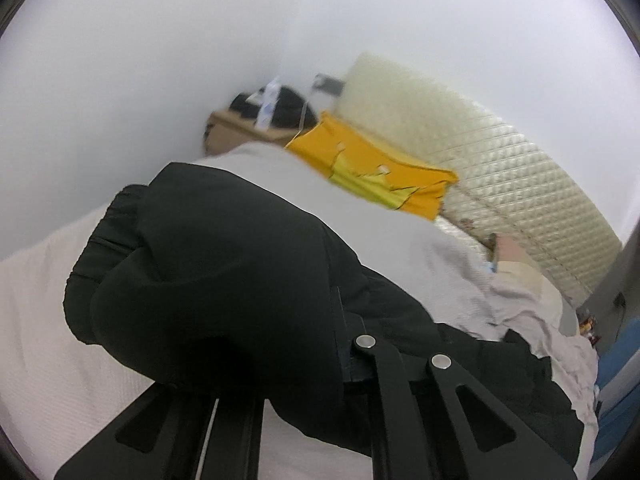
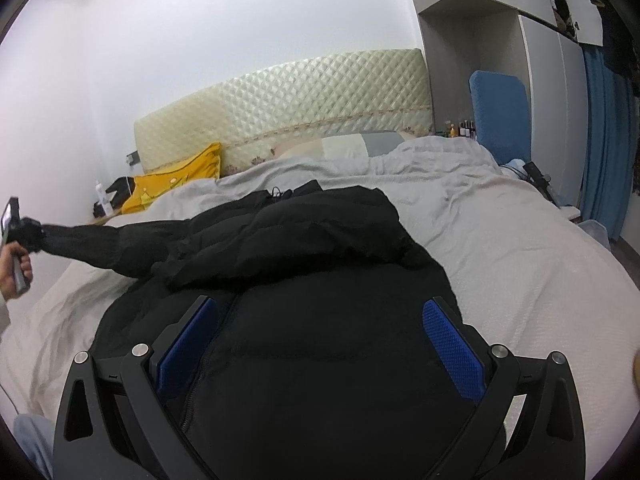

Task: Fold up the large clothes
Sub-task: 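Lift the sleeve and fold it across the jacket body with the left tool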

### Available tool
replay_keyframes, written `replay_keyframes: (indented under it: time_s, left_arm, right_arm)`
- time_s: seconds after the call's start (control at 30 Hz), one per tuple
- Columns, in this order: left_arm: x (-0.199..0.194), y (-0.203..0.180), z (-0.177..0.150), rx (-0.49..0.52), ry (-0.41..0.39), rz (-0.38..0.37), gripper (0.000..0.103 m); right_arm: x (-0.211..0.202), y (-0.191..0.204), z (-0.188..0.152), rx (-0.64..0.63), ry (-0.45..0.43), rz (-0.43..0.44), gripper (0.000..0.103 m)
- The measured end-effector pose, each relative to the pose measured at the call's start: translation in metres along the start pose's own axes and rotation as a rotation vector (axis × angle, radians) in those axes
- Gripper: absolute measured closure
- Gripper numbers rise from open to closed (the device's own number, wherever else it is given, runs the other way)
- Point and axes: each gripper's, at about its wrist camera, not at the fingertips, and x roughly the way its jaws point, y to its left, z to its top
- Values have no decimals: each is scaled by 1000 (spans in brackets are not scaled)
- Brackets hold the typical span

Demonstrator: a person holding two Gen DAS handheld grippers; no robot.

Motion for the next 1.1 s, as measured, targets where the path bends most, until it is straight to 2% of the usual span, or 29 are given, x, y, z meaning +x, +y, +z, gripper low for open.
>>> replay_keyframes:
  time_s: [0.27,0.5,0.63,0.9,1.1]
  left_arm:
    - [-71,-96,19,129,-71,-45,96]
    - [-122,-189,12,231,-110,-113,95]
    - [-144,-246,-3,304,-124,-157,95]
    - [-163,-338,-41,371,-113,-210,95]
    - [-169,-408,-88,437,-83,-272,94]
  right_arm:
    - [-21,-10,5,-17,-58,7,0]
    - [-35,-20,11,-31,-96,14,0]
    - [-39,-27,12,-23,-93,27,0]
    - [-52,-36,17,-46,-127,35,0]
    - [-57,-51,18,-3,-136,49,0]
